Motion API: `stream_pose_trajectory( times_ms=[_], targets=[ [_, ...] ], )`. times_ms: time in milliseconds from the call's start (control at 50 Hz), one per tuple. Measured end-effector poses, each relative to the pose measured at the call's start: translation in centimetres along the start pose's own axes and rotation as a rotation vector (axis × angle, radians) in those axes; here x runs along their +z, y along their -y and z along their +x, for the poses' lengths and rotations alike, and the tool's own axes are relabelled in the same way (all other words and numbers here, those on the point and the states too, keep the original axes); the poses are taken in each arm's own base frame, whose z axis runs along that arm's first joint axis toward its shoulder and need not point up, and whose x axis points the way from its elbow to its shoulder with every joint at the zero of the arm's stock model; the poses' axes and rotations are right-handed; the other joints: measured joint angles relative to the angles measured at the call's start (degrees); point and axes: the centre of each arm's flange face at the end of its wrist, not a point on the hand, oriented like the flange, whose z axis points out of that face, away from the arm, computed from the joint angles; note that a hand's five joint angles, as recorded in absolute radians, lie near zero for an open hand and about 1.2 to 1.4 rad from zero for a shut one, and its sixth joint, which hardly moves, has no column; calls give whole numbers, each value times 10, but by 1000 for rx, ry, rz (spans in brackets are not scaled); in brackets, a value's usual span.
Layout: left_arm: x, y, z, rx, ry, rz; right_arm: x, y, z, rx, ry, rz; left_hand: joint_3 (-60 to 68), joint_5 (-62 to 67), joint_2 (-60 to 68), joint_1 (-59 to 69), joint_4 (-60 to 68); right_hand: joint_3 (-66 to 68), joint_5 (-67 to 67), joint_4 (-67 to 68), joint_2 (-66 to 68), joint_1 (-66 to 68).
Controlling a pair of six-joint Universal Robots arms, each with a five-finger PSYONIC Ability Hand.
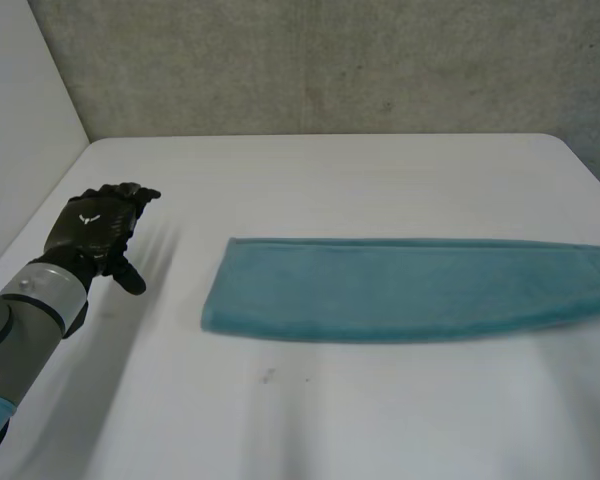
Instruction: Fold the laundry
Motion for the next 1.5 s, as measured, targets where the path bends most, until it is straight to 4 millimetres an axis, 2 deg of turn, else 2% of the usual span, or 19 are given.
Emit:
stream_pose_trajectory(
  times_ms=[140,260,300,320,380,480,500,640,720,740,820,880,1020,1180,1280,1360,1400,1460,1500],
  targets=[
    [-1,4,0,3,2,14,-20,65,-21,-26,40,178,0,0,0,0,0,0,4,0,0,0],
    [-3,10,-1,6,5,30,-85,156,-98,6,247,460,0,0,0,0,0,0,5,0,1,0],
    [-3,10,-1,6,6,32,-95,165,-108,9,275,492,0,0,0,0,0,0,5,0,3,0],
    [-4,11,-1,7,6,34,-131,192,-141,14,375,594,0,0,0,0,0,0,5,0,3,4],
    [-4,11,-1,7,7,36,-170,211,-177,13,483,683,0,0,0,0,0,0,5,0,3,4],
    [-4,11,-2,7,7,36,-240,226,-243,-8,690,809,0,0,0,0,0,0,5,0,3,4],
    [-4,11,-1,7,7,36,-266,223,-270,-25,775,842,0,0,0,0,0,0,5,0,3,4],
    [-4,11,0,7,3,35,-322,191,-341,-97,980,863,0,0,0,0,0,0,5,0,3,4],
    [-4,11,1,8,0,36,-335,172,-364,-130,1031,845,0,0,0,0,0,-8,0,-9,-6,-3],
    [-4,11,1,9,-3,38,-336,169,-368,-135,1032,837,0,0,0,0,0,-123,-103,-126,-121,-96],
    [-3,14,5,12,-16,46,-333,177,-359,-120,981,825,0,0,0,0,0,-502,-473,-506,-503,-411],
    [-3,16,10,17,-33,58,-327,185,-347,-103,929,808,0,0,0,0,0,-545,-508,-545,-541,-430],
    [2,32,57,42,-174,126,-280,196,-273,-27,731,656,0,0,0,0,0,-555,-513,-549,-549,-431],
    [12,27,120,59,-337,138,-228,142,-205,127,656,374,2,0,4,0,2,-555,-513,-549,-549,-431],
    [20,11,139,66,-371,106,-213,103,-198,176,698,254,6,0,9,2,6,-551,-513,-547,-547,-429],
    [28,-3,145,71,-356,73,-201,73,-196,206,725,182,8,0,10,2,9,-323,-306,-327,-311,-238],
    [29,-5,144,72,-344,63,-198,67,-197,209,726,173,8,0,11,2,9,-303,-287,-307,-297,-221],
    [28,-5,139,72,-304,43,-186,59,-198,208,705,174,8,0,11,2,9,-12,-7,-14,-5,-6],
    [27,-4,137,72,-294,39,-183,59,-198,206,696,181,8,0,11,2,9,-7,-2,-8,0,-5]
  ],
)
